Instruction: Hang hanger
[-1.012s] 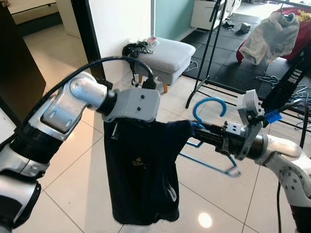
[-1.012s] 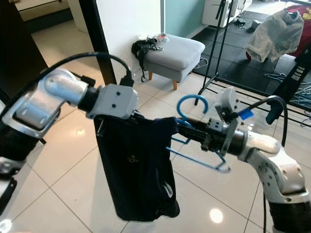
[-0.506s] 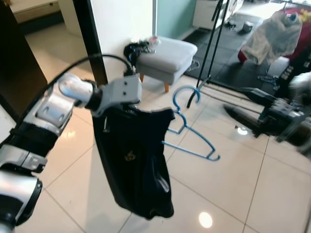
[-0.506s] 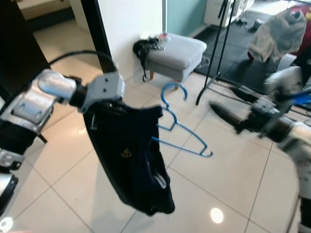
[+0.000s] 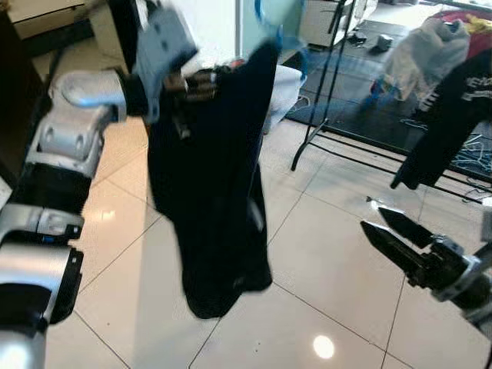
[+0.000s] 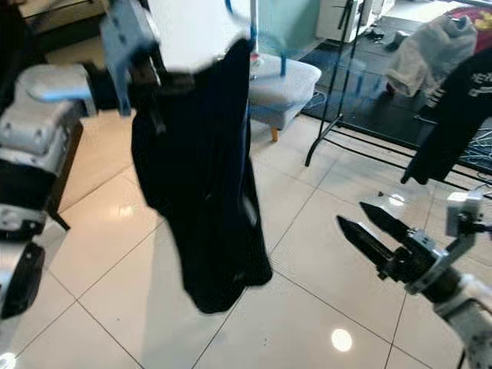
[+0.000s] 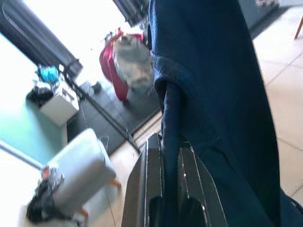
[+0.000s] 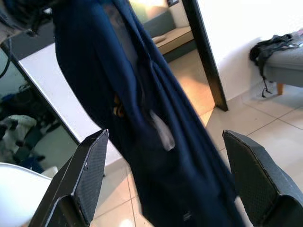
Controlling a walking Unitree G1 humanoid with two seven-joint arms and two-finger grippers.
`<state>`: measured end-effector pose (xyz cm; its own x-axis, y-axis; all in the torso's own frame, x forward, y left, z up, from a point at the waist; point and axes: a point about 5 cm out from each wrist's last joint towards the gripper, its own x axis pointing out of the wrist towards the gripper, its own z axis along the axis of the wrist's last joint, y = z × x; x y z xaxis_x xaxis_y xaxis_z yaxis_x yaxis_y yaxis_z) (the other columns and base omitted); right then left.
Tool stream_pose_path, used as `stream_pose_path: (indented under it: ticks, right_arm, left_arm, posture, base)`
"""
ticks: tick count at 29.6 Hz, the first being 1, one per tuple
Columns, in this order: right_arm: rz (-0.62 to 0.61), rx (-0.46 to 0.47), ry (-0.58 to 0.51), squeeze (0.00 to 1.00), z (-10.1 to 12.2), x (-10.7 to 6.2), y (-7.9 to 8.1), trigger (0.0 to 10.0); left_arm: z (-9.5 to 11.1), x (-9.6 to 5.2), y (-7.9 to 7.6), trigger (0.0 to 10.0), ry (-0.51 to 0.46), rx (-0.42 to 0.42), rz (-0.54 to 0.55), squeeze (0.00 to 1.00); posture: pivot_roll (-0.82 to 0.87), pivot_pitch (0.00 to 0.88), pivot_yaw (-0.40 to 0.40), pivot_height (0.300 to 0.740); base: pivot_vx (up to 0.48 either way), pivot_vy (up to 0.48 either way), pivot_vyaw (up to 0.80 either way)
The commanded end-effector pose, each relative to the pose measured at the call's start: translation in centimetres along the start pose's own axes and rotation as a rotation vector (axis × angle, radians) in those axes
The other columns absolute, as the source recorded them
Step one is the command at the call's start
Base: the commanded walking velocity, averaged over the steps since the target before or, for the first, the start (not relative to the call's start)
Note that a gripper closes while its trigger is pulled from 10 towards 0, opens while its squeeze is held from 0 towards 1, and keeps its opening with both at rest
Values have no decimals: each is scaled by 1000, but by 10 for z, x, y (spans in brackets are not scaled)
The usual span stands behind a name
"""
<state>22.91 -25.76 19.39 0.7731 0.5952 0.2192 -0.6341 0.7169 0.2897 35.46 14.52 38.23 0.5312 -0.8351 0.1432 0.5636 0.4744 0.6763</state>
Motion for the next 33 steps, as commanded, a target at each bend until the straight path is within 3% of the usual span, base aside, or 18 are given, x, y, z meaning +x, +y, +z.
stream_pose_path:
  ticks: [1, 6, 7, 9, 12, 13, 14, 15, 20, 27, 30, 32, 33]
  right_arm:
    - [-16, 31, -4, 0, -4, 1, -1, 10000]
    - [-173, 166, -78, 0, -18, 15, -18, 10000]
    - [-173, 166, -78, 0, -18, 15, -18, 10000]
    - [-184, 250, -137, 0, -19, 28, -17, 10000]
    - [-157, 312, -113, 0, -25, 42, -11, 10000]
    - [-147, 324, -96, 0, -27, 46, -9, 10000]
    - [-131, 323, -79, 0, -29, 50, -6, 10000]
    - [-120, 330, -78, 0, -29, 55, -4, 10000]
    - [-87, 338, -53, 0, -25, 68, 1, 10000]
    - [-57, 359, -52, 0, -20, 80, 7, 10000]
    - [-54, 336, -6, 0, -23, 86, 11, 10000]
    - [-60, 258, 94, 0, -31, 89, 15, 10000]
    - [-78, 162, 208, 0, -41, 88, 15, 10000]
  left_arm:
    - [6, 1, 2, 0, -39, -10, 13, 0]
    - [38, 9, 5, 0, -188, -9, 4, 0]
    - [38, 9, 5, 0, -188, -9, 4, 0]
    - [51, 14, 1, 0, -240, -3, -26, 0]
    - [60, 19, -3, 0, -294, -8, -31, 0]
    - [63, 21, -3, 3961, -311, -10, -27, 0]
    - [66, 24, -5, 3961, -326, -9, -28, 0]
    - [70, 28, -8, 10000, -344, -12, -37, 0]
    - [79, 36, -18, 10000, -394, -21, -76, 0]
    - [82, 38, -22, 10000, -418, -36, -88, 0]
    - [84, 39, -23, 10000, -424, -39, -86, 0]
    - [85, 39, -24, 10000, -429, -35, -79, 0]
    - [86, 39, -24, 10000, -434, -35, -75, 0]
  posture:
    - [-12, 131, 27, 740]
    - [-5, 134, 30, 740]
    - [-5, 134, 30, 740]
    - [-11, 134, 33, 740]
    - [-11, 134, 34, 740]
    - [-11, 134, 34, 740]
    - [-8, 135, 30, 740]
    - [-8, 133, 31, 740]
    - [-11, 132, 33, 740]
    - [-12, 129, 31, 740]
    - [-11, 128, 29, 740]
    - [-9, 128, 30, 740]
    - [-7, 127, 28, 740]
  base:
    - [0, 0, 0]
    - [0, 0, 0]
    - [0, 0, 0]
    - [0, 0, 0]
    - [0, 0, 0]
    - [0, 0, 0]
    - [0, 0, 0]
    - [0, 0, 0]
    - [0, 0, 0]
    - [0, 0, 0]
    - [0, 0, 0]
    - [0, 0, 0]
    - [0, 0, 0]
